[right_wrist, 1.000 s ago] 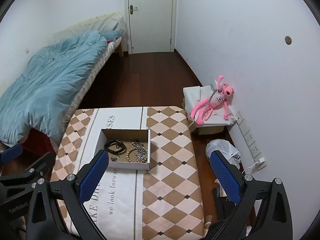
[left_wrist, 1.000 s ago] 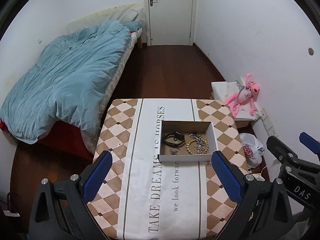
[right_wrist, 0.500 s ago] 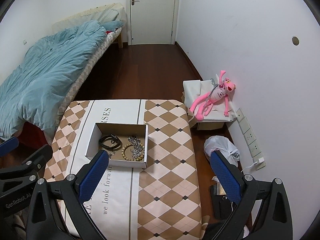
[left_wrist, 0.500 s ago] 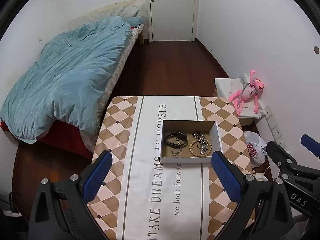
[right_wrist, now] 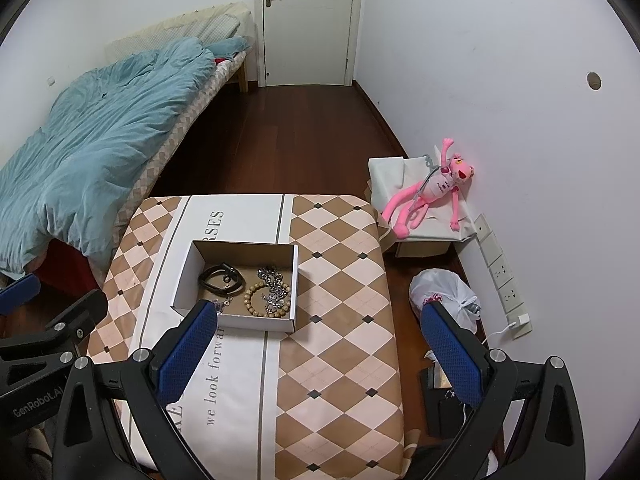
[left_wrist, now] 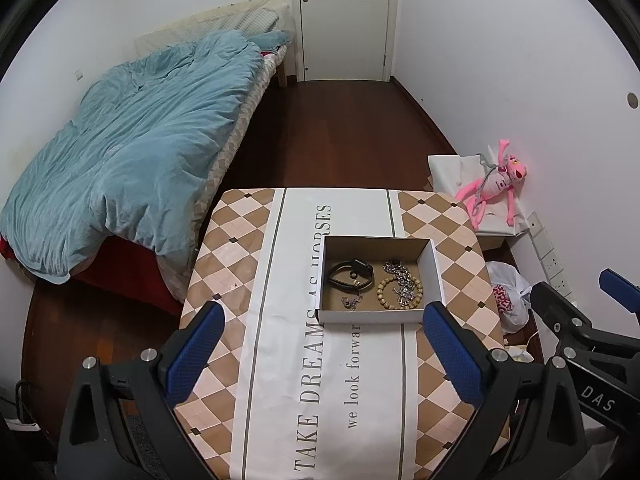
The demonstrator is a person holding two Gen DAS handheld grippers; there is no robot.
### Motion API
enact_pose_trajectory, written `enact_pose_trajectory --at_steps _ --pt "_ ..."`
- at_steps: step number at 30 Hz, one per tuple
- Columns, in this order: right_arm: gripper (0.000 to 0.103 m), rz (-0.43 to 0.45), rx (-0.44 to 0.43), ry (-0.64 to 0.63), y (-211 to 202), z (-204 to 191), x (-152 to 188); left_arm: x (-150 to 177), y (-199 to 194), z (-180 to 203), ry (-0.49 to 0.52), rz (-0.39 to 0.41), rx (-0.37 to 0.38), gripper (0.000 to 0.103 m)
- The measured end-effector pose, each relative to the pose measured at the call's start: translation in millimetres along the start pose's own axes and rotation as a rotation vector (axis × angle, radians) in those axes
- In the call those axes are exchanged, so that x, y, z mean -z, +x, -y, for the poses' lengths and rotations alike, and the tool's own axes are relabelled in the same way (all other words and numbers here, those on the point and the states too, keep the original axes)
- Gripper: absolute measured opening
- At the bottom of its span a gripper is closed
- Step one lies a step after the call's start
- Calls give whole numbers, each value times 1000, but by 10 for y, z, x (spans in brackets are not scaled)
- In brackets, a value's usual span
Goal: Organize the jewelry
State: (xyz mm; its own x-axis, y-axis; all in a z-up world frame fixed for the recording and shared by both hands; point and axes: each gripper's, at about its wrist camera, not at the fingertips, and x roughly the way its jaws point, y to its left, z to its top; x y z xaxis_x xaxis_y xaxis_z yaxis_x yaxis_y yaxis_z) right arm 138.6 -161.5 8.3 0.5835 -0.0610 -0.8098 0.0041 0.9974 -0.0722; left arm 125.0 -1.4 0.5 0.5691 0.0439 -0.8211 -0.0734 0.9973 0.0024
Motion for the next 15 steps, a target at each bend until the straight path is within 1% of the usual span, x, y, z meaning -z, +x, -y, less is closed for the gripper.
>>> enact_pose_trajectory --at_steps 15 --pt "103 -1 0 4 9 14 27 15 -5 -62 -3 6 -10 101"
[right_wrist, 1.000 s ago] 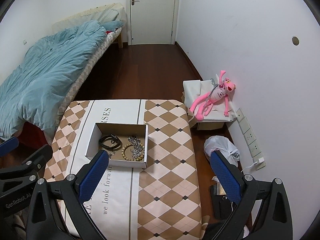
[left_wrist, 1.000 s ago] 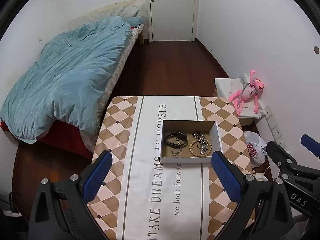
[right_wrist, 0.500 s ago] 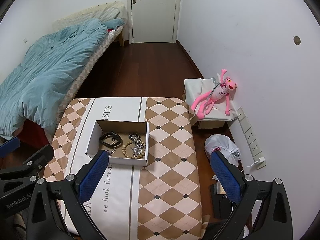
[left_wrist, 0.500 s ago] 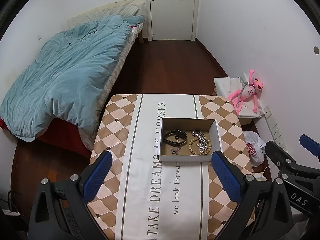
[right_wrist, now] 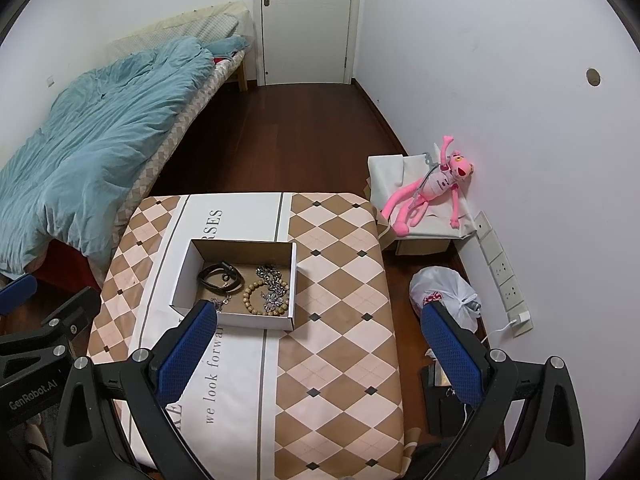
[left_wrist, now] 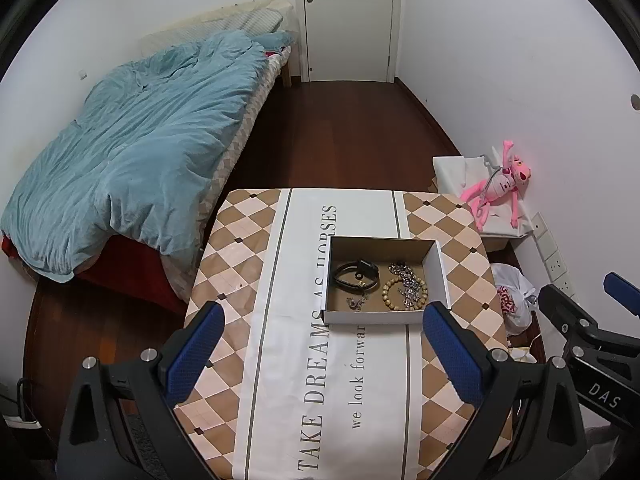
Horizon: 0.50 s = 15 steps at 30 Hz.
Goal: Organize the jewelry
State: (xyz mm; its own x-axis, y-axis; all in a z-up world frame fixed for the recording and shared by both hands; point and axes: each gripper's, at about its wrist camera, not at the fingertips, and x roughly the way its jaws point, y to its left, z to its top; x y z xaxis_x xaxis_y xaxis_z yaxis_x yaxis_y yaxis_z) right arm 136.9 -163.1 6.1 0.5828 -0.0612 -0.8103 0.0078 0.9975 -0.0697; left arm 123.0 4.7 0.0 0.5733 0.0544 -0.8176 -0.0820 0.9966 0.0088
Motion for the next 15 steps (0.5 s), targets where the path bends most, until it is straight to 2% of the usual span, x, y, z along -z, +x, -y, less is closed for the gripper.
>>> enact_pose_trajectory --at_steps 15 --pt "103 -2 -1 3 -14 22 -18 1 -3 6 0 -2 -3 101"
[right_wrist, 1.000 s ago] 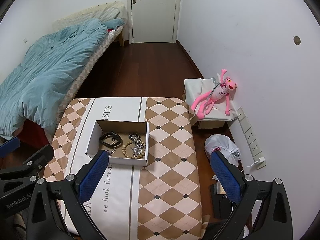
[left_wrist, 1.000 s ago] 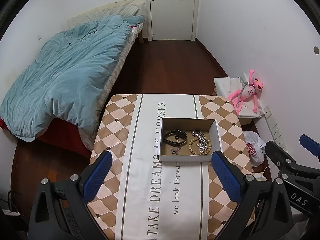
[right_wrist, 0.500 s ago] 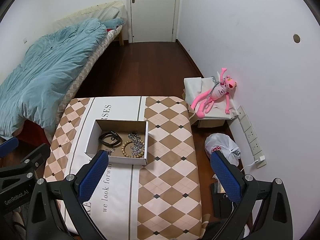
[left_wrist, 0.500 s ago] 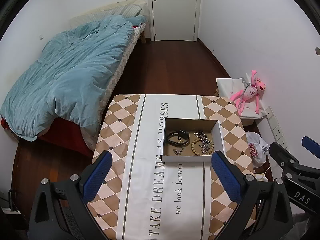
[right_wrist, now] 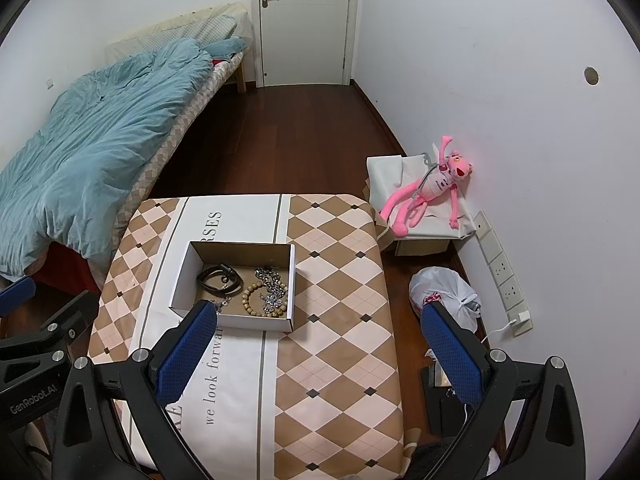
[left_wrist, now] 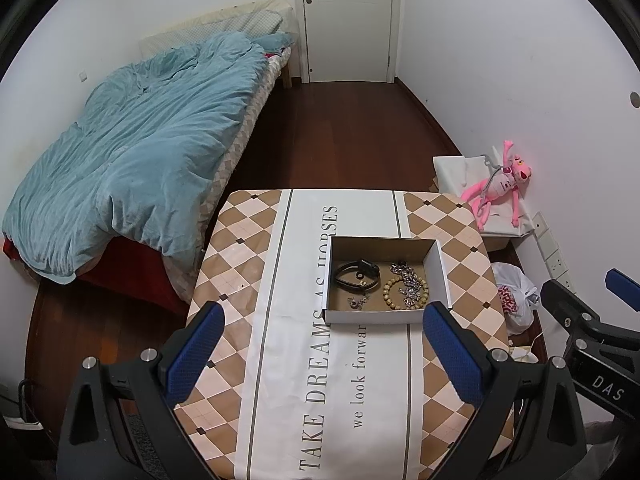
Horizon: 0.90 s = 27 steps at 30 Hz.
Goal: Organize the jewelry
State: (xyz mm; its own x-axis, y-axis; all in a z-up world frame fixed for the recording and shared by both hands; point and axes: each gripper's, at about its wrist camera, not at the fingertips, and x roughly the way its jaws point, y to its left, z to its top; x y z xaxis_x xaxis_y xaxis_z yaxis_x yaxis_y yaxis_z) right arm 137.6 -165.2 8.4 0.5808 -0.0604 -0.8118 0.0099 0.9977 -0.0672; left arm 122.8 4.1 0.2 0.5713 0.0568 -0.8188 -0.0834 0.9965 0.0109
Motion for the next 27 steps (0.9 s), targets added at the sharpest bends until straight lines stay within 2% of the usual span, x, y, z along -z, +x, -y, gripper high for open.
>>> enact_pose_trajectory --at_steps 27 --pt "103 -5 6 2 -4 30 0 28 9 -26 2 -8 -3 101"
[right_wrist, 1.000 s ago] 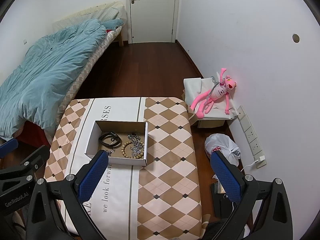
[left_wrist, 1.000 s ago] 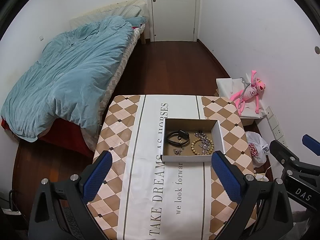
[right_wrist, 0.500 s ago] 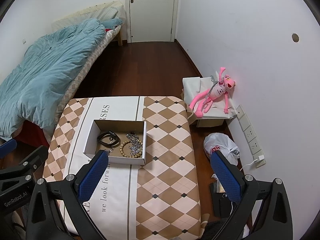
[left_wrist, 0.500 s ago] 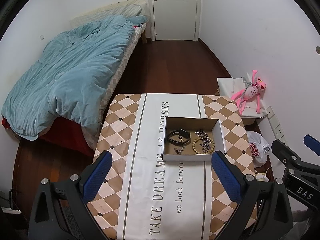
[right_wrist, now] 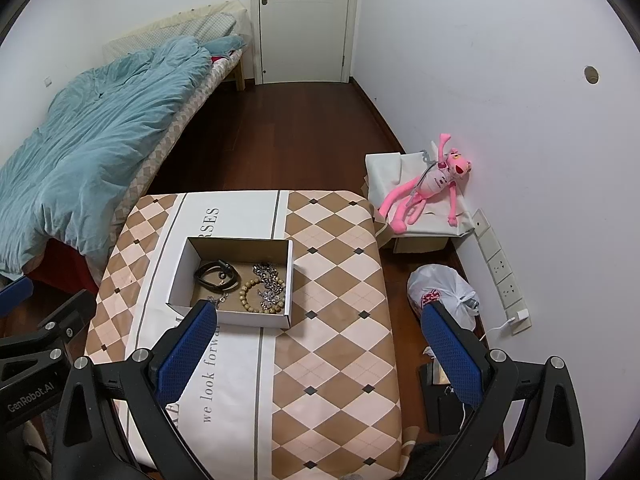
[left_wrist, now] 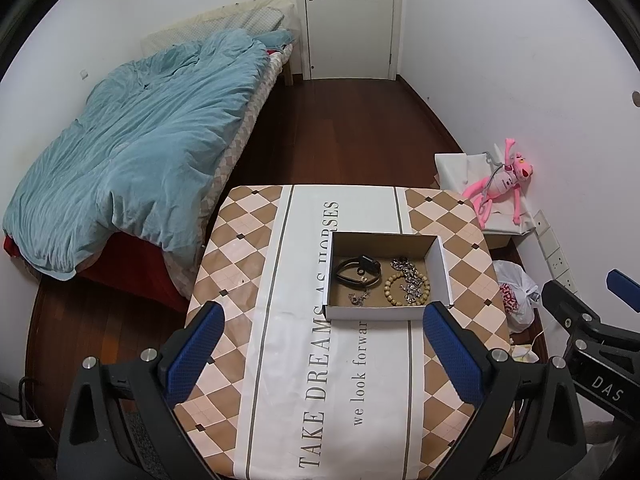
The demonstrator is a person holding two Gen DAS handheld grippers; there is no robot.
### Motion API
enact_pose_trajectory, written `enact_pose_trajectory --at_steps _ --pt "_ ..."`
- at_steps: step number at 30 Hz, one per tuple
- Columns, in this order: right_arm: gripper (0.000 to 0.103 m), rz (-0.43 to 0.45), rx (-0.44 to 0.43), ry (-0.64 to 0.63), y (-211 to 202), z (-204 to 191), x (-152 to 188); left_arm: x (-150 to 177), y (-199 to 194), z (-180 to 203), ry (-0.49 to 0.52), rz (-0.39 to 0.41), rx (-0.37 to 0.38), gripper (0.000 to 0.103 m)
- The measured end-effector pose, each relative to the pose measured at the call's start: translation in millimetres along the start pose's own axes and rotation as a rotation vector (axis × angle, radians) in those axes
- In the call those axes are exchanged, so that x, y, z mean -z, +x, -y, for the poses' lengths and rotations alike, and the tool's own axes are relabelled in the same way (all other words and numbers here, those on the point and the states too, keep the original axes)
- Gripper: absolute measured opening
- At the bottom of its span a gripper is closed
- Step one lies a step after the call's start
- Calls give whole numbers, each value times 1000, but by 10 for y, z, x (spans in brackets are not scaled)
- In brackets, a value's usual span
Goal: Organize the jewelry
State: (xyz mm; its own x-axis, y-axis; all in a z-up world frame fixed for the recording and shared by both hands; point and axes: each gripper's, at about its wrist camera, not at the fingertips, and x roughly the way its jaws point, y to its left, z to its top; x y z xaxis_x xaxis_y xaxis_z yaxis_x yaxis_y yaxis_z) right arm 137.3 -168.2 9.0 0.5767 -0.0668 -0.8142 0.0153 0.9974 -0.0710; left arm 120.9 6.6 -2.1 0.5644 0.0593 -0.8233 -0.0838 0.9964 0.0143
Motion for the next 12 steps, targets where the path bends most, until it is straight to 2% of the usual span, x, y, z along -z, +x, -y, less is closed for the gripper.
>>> enact_pose_trajectory --at_steps 12 --pt "103 0 -1 0 0 2 -5 26 -6 -13 0 15 -4 101"
